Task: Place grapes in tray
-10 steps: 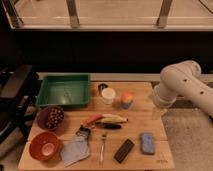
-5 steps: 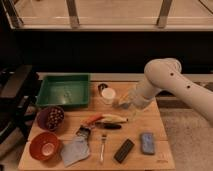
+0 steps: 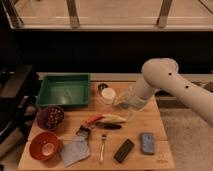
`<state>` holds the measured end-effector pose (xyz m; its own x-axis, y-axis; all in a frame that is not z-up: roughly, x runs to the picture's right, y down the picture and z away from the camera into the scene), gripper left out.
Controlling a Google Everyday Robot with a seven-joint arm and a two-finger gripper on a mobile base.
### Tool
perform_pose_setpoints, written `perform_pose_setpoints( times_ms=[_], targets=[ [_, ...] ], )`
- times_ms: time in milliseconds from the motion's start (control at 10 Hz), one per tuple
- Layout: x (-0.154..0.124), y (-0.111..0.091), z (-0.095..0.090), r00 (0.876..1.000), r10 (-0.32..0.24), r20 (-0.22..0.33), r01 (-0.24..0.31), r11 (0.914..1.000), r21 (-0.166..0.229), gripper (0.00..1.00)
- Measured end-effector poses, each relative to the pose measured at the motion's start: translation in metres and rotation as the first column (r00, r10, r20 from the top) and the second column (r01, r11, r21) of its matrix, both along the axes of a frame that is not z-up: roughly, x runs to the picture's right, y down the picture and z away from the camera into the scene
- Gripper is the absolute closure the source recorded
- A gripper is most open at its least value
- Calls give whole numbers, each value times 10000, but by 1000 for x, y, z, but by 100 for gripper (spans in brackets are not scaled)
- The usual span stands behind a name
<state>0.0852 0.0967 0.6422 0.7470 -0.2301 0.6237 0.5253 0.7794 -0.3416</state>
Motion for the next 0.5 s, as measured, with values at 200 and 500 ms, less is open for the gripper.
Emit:
perform_pose_setpoints(
  times_ms=[200, 500],
  targets=[
    [-25, -7, 10, 9991, -160, 381, 147, 9993, 356, 35],
    [-95, -21, 28, 9889, -724, 1294, 606, 9938, 930, 35]
  ],
)
